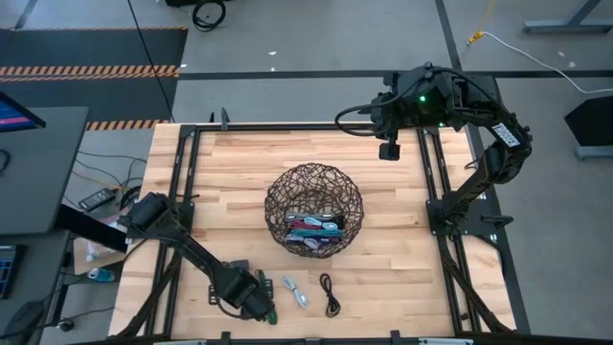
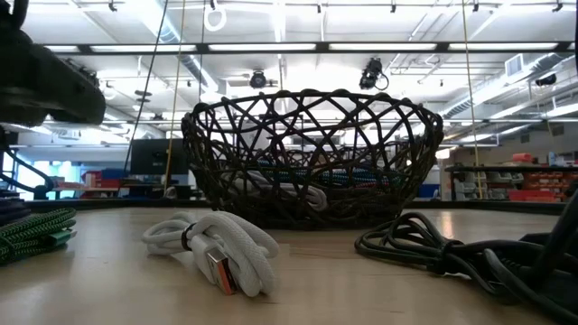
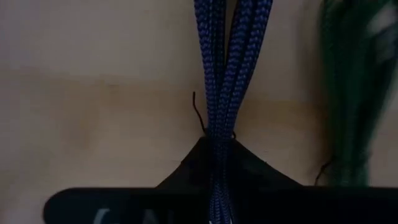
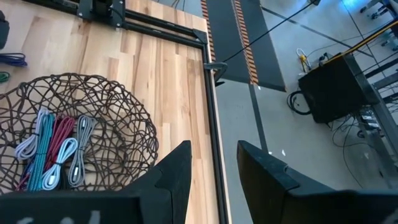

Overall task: Pick and place USB-C Cables
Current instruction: Put the dark blue charger cable into the black mesh basket

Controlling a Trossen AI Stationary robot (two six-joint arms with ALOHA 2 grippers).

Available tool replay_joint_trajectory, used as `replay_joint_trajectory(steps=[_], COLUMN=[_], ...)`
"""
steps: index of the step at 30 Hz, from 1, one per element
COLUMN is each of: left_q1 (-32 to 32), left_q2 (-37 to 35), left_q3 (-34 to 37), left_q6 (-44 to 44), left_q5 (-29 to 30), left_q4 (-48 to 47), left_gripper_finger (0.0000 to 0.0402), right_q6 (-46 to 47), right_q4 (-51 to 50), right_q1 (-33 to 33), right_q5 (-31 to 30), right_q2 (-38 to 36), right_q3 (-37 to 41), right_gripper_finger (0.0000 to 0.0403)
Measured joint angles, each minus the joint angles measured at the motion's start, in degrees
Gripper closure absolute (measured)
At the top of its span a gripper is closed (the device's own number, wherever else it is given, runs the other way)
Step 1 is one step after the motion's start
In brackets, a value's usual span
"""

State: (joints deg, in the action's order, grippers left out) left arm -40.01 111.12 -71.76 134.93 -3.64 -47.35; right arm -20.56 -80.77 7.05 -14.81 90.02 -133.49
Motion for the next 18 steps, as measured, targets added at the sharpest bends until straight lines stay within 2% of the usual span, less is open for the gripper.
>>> replay_joint_trajectory(steps=[5,9,14,18], left_q1=[0.37,2.49,8.84,16.32], left_q2=[-3.21,-5.65,-6.03,-6.00], left_q3=[-4.57,-12.51,-28.52,-39.28], left_q6=[-0.70,-5.33,-21.85,-40.97], left_q5=[13.92,21.84,27.35,32.16], left_q4=[-7.75,-19.78,-36.78,-41.68], left_gripper_finger=[0.0372,0.0372,0.0372,0.0372], right_q6=[0.02,0.02,0.02,0.02], right_q4=[-0.02,-0.03,-0.02,-0.03], right_q1=[0.00,0.00,0.00,0.00], right_q5=[0.00,0.01,0.04,0.04], right_q2=[0.00,0.00,0.00,0.00], right_q3=[0.00,0.00,0.00,0.00], right_gripper_finger=[0.0268,0.0268,0.0268,0.0268])
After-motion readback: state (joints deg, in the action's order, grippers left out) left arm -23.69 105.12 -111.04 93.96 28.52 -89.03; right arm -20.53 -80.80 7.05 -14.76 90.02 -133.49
